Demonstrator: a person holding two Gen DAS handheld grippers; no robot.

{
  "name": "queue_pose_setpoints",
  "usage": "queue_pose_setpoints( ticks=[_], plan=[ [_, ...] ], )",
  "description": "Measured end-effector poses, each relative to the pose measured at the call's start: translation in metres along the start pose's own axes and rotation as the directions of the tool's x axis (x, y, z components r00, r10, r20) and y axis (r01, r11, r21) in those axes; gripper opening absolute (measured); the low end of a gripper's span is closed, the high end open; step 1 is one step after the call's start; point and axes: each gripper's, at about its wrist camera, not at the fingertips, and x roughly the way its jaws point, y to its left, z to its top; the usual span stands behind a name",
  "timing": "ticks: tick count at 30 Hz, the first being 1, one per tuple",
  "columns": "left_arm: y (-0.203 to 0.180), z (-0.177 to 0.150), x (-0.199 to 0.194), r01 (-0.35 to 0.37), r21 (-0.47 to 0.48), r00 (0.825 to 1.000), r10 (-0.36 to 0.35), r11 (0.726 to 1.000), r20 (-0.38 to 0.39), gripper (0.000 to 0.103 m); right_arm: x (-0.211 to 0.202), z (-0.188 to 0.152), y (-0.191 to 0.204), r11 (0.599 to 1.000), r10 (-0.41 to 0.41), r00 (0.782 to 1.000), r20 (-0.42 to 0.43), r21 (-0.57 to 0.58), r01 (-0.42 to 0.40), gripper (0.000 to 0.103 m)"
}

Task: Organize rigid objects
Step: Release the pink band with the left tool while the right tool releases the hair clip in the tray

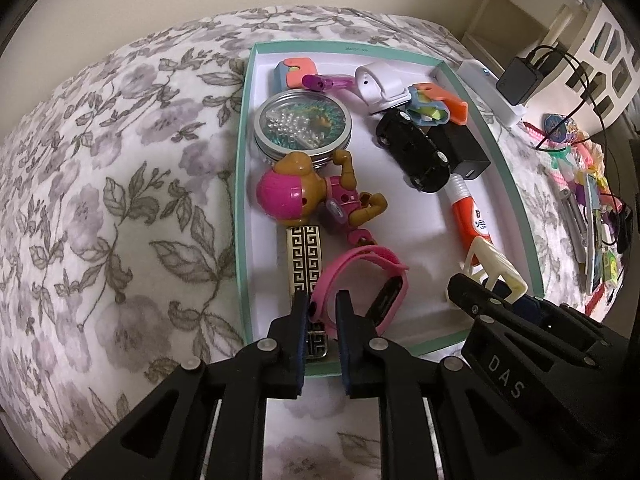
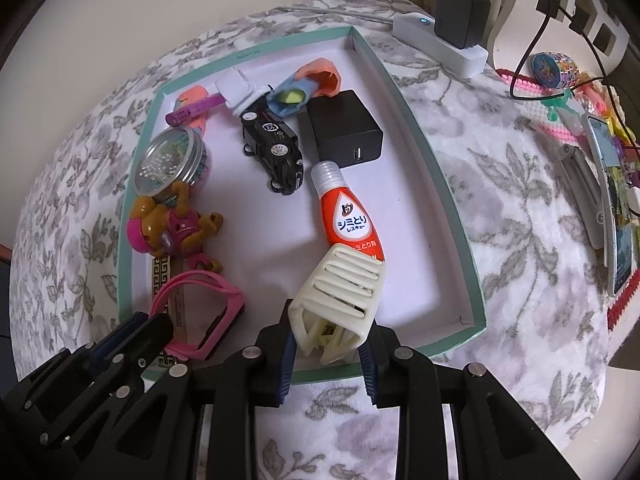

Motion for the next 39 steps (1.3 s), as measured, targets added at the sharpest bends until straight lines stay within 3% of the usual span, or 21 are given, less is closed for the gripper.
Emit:
queue_pose_setpoints(
  ticks=[5, 11, 14, 16, 20, 22, 24, 30, 31, 33, 36, 39],
  plan=[
    [-0.003, 0.002, -0.006, -0.007, 0.007, 1.0, 0.007, 1.0, 0.023, 0.039, -0.004, 0.0, -0.005, 1.0, 0.01, 1.0, 0.013, 0.019, -0.01, 0.032],
    [0.006, 0.004, -0.016, 0.001, -0.03, 0.999, 0.0, 1.0, 0.049, 0.042, -0.008, 0.002, -0.004, 1.0, 0.014, 0.999, 0.034, 0.025, -0.015, 0.042],
    [0.011, 0.006, -0.024, -0.031, -0.046, 0.996, 0.034, 0.998, 0.077, 0.047, -0.01, 0.002, -0.004, 1.0, 0.013, 0.999, 0.045, 0.024, -0.014, 0.045],
    [0.015, 0.007, -0.029, -0.055, -0.058, 0.994, 0.06, 0.997, 0.096, 0.051, -0.01, 0.002, -0.003, 1.0, 0.015, 0.999, 0.052, 0.02, -0.016, 0.056],
    [0.024, 0.009, -0.032, -0.084, -0.08, 0.989, 0.092, 0.993, 0.113, 0.054, -0.013, 0.001, -0.001, 1.0, 0.021, 0.997, 0.069, 0.008, -0.021, 0.062],
    [0.03, 0.009, -0.033, -0.088, -0.095, 0.989, 0.099, 0.992, 0.114, 0.056, -0.014, 0.002, 0.001, 1.0, 0.02, 0.997, 0.078, 0.001, -0.02, 0.071],
    [0.036, 0.01, -0.031, -0.092, -0.115, 0.988, 0.105, 0.989, 0.112, 0.071, -0.014, 0.002, 0.001, 1.0, 0.026, 0.996, 0.086, 0.001, -0.026, 0.075],
    [0.046, 0.009, -0.029, -0.146, -0.159, 0.979, 0.166, 0.976, 0.117, 0.073, -0.015, 0.002, 0.004, 0.999, 0.035, 0.994, 0.106, -0.015, -0.033, 0.085],
    [0.048, 0.009, -0.028, -0.155, -0.165, 0.977, 0.176, 0.974, 0.118, 0.075, -0.015, 0.002, 0.005, 0.999, 0.037, 0.993, 0.111, -0.02, -0.035, 0.086],
    [0.051, 0.007, -0.029, -0.161, -0.178, 0.975, 0.184, 0.971, 0.124, 0.088, -0.016, 0.002, 0.006, 0.999, 0.032, 0.992, 0.125, -0.03, -0.029, 0.09],
    [0.055, 0.006, -0.032, -0.173, -0.189, 0.969, 0.201, 0.967, 0.141, 0.09, -0.017, 0.001, 0.008, 0.999, 0.03, 0.99, 0.137, -0.04, -0.025, 0.099],
    [0.06, 0.005, -0.035, -0.174, -0.201, 0.966, 0.206, 0.964, 0.153, 0.094, -0.018, 0.0, 0.009, 0.999, 0.034, 0.989, 0.142, -0.042, -0.028, 0.101]
  ],
)
